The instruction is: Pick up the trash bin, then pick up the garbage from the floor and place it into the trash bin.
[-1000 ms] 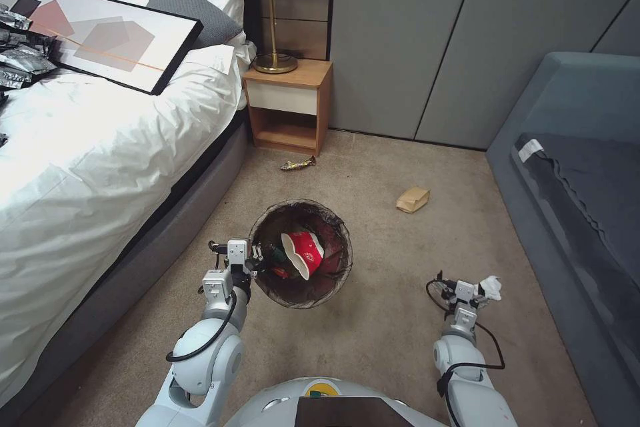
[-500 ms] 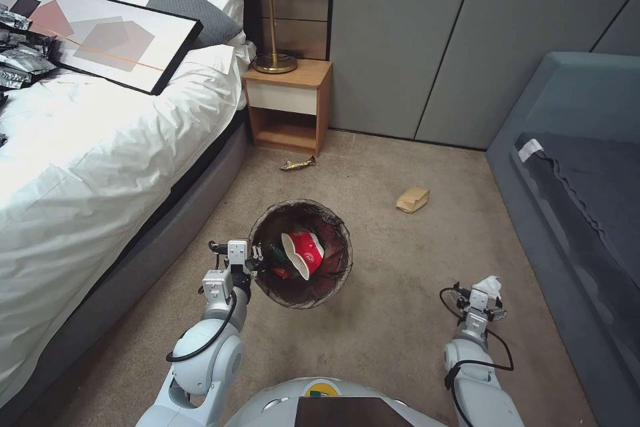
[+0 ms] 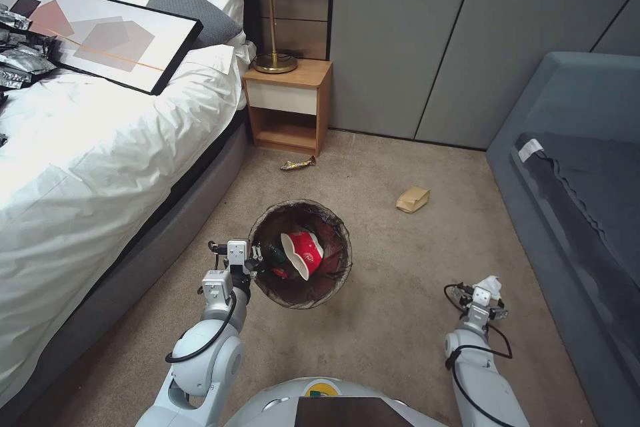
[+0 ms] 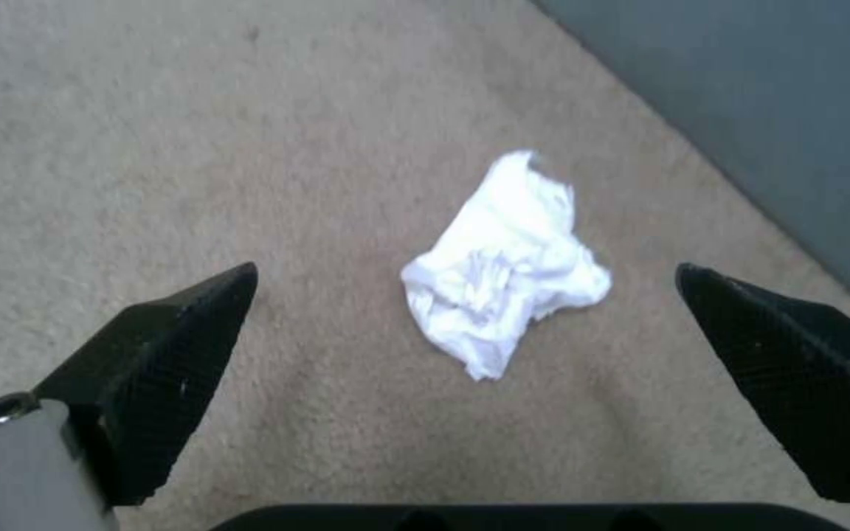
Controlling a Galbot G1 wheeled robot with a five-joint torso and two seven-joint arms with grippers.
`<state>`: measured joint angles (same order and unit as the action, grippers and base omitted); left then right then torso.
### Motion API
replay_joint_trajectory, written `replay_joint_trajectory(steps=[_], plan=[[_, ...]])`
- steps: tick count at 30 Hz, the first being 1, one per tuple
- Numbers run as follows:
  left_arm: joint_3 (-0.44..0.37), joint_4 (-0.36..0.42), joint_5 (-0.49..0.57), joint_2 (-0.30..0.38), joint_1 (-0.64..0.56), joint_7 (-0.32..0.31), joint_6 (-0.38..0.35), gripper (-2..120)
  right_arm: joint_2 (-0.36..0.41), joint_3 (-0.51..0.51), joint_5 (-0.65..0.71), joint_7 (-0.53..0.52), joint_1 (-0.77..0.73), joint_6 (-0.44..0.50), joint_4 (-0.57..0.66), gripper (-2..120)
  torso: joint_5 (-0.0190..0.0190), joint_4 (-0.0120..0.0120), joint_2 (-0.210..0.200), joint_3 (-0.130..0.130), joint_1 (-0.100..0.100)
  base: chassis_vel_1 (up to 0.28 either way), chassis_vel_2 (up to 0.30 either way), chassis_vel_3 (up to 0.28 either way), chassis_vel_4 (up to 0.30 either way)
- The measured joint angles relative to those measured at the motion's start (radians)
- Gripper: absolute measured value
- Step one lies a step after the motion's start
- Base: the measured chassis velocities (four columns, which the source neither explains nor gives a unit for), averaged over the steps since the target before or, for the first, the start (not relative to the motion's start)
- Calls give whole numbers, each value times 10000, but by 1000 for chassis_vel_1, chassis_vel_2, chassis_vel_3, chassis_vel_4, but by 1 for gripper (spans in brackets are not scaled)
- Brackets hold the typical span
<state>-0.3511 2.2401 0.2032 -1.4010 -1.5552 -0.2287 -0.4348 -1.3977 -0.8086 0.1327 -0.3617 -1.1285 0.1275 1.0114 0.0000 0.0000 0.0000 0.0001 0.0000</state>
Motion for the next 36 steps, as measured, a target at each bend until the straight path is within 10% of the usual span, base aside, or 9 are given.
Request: replay_joint_trajectory(steps=[36], plan=[[-11, -20, -86, 35, -97, -5, -10, 0, 805, -292, 1966, 821, 1859, -1241, -2083, 100, 1, 0, 0, 0, 0, 0, 0, 0, 0]])
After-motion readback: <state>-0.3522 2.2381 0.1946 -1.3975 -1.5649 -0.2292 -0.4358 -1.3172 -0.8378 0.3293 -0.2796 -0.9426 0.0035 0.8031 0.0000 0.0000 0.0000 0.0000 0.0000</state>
